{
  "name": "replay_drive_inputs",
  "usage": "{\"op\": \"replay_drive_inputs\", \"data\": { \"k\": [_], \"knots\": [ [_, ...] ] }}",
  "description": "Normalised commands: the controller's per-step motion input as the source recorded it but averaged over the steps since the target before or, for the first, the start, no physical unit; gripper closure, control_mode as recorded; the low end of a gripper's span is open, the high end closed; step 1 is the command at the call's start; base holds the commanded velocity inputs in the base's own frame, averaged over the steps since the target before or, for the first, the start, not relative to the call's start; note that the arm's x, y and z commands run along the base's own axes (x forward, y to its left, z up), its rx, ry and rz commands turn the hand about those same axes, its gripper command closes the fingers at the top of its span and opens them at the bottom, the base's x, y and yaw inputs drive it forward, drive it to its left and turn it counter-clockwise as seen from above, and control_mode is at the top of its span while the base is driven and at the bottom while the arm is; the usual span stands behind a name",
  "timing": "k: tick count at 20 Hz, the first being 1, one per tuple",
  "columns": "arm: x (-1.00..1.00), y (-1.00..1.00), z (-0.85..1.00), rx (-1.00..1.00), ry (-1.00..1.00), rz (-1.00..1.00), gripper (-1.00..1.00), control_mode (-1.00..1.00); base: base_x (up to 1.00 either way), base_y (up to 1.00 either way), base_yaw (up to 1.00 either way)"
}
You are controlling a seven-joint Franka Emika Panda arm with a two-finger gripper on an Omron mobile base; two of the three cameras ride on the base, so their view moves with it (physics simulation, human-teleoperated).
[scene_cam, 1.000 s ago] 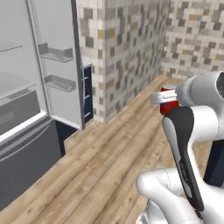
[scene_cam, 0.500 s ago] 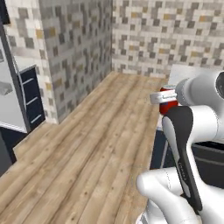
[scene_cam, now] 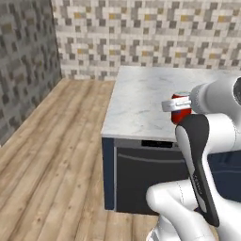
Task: Open the fridge, grab two sodas, and place both sodas inside the bowl with ice on the dining counter.
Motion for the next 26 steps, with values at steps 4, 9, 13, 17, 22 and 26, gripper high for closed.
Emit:
{"op": "replay_drive_inputs", "data": {
  "k": [4, 9, 13, 17, 22, 26],
  "knots": [
    [0.00, 0.00, 0.00, 0.00, 0.00, 0.00, 1.00, 1.00, -0.48, -0.63, -0.44],
    [0.00, 0.00, 0.00, 0.00, 0.00, 0.00, 1.00, 1.00, -0.15, -0.94, -0.34],
    [0.00, 0.00, 0.00, 0.00, 0.00, 0.00, 1.00, 1.00, 0.00, -1.00, -0.24],
    [0.00, 0.00, 0.00, 0.00, 0.00, 0.00, 1.00, 1.00, 0.03, -1.00, -0.20],
    [0.00, 0.00, 0.00, 0.00, 0.00, 0.00, 1.00, 1.00, 0.17, -1.00, -0.14],
    [0.00, 0.00, 0.00, 0.00, 0.00, 0.00, 1.00, 1.00, 0.30, -1.00, -0.09]
  ]
}}
